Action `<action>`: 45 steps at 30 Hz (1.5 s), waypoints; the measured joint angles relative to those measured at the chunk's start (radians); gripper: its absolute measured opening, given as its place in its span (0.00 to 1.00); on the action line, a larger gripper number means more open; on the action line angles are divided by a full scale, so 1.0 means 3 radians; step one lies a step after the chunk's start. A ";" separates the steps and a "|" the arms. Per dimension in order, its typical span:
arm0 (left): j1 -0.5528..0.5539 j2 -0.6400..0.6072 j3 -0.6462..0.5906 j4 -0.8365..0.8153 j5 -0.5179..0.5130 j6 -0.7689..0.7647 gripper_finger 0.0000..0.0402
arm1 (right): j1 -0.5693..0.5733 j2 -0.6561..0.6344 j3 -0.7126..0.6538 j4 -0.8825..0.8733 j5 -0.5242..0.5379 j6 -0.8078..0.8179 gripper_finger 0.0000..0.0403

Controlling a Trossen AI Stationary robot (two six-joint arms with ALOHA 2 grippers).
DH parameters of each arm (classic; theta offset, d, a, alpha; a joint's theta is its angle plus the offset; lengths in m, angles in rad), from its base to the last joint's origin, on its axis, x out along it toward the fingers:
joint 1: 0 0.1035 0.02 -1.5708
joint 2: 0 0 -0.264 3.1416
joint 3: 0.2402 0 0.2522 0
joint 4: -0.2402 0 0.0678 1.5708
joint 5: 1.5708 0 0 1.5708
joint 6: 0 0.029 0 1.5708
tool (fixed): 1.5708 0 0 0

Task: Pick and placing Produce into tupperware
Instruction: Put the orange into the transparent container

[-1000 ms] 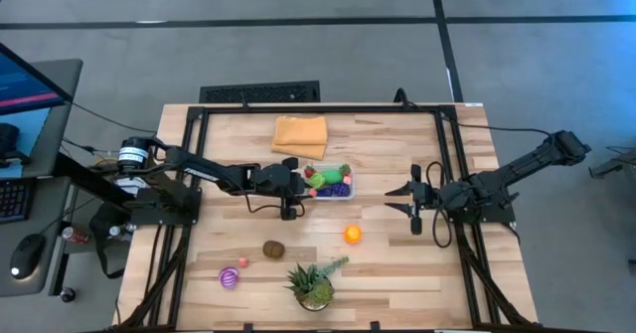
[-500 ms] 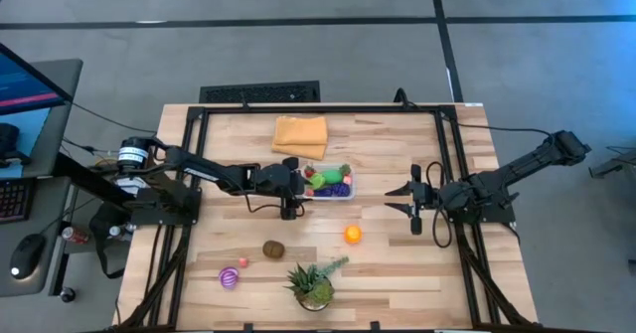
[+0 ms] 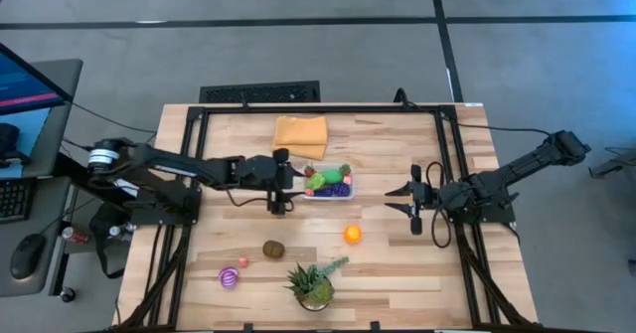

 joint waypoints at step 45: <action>-0.1712 -0.0924 -0.0113 -0.1662 -0.1835 -0.1531 0.55 | 0.0154 0.3429 0.0343 0.2947 -0.0528 0.0760 0.89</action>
